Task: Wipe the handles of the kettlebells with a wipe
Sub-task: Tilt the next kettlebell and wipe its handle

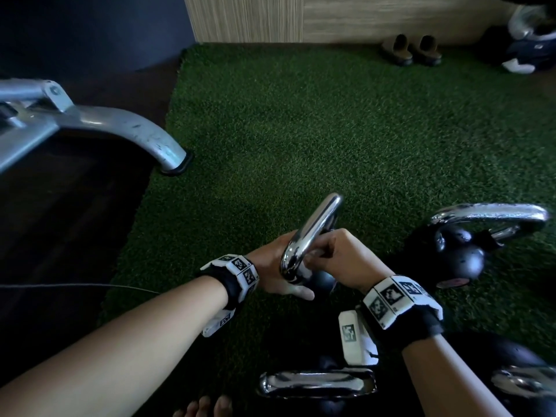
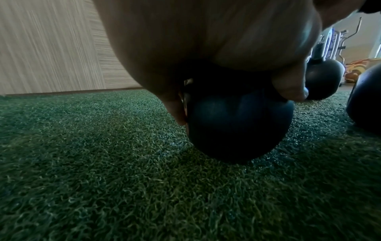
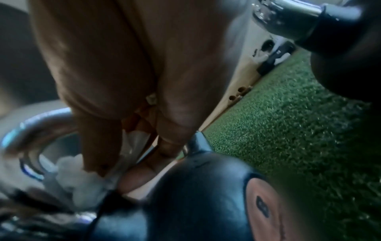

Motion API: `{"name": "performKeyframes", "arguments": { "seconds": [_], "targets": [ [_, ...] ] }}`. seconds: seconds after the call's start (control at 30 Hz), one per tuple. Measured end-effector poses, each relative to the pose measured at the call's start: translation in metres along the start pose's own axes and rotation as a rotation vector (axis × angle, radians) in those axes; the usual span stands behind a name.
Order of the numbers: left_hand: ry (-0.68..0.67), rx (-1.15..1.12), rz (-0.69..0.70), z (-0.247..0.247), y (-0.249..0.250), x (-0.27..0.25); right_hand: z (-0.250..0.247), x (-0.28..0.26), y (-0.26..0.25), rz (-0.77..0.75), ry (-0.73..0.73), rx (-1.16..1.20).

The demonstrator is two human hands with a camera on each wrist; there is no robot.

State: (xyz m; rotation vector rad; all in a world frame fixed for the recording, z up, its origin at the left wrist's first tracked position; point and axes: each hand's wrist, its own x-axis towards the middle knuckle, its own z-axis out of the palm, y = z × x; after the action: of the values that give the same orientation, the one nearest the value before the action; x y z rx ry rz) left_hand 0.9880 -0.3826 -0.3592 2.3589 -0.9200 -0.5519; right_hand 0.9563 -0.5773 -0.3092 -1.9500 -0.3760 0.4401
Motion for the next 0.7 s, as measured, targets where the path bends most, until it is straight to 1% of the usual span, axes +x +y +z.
{"name": "performKeyframes", "arguments": {
  "seconds": [0.03, 0.1, 0.13, 0.2, 0.23, 0.3, 0.37, 0.43, 0.47, 0.5, 0.63, 0.7],
  "targets": [
    [0.010, -0.044, -0.021, 0.000, 0.003, -0.003, 0.000, 0.000, 0.001, 0.011, 0.006, 0.000],
    [-0.010, -0.082, -0.066, 0.000, 0.004, -0.006, 0.001, -0.001, 0.002, 0.010, -0.008, 0.089],
    [-0.022, -0.118, -0.077, 0.000, 0.002, -0.007, 0.002, -0.002, 0.002, 0.006, -0.027, 0.164],
    [0.055, -0.080, -0.071, 0.005, -0.003, -0.006, 0.002, -0.003, 0.003, 0.012, -0.075, 0.328],
    [0.085, -0.043, -0.053, 0.005, 0.002, -0.006, 0.003, -0.003, 0.004, 0.025, -0.103, 0.436],
    [0.048, -0.126, -0.063, 0.001, 0.006, -0.006, 0.002, -0.001, 0.007, 0.075, -0.162, 0.677],
    [0.080, -0.134, -0.073, 0.002, 0.009, -0.009, 0.000, 0.003, 0.012, 0.126, -0.203, 0.851],
    [0.091, -0.218, -0.109, 0.000, 0.015, -0.010, -0.003, 0.008, 0.016, 0.157, -0.184, 0.970],
    [0.140, -0.218, -0.122, 0.001, 0.014, -0.008, -0.004, 0.009, 0.017, 0.162, -0.171, 1.007],
    [0.157, -0.241, -0.126, 0.003, 0.011, -0.005, -0.004, 0.010, 0.018, 0.162, -0.166, 1.026],
    [0.110, -0.178, -0.125, 0.007, 0.009, 0.000, 0.002, 0.007, 0.021, 0.177, -0.203, 1.015],
    [0.089, -0.138, -0.140, 0.007, 0.012, -0.002, 0.003, 0.008, 0.021, 0.171, -0.167, 1.063]
  ]
}}
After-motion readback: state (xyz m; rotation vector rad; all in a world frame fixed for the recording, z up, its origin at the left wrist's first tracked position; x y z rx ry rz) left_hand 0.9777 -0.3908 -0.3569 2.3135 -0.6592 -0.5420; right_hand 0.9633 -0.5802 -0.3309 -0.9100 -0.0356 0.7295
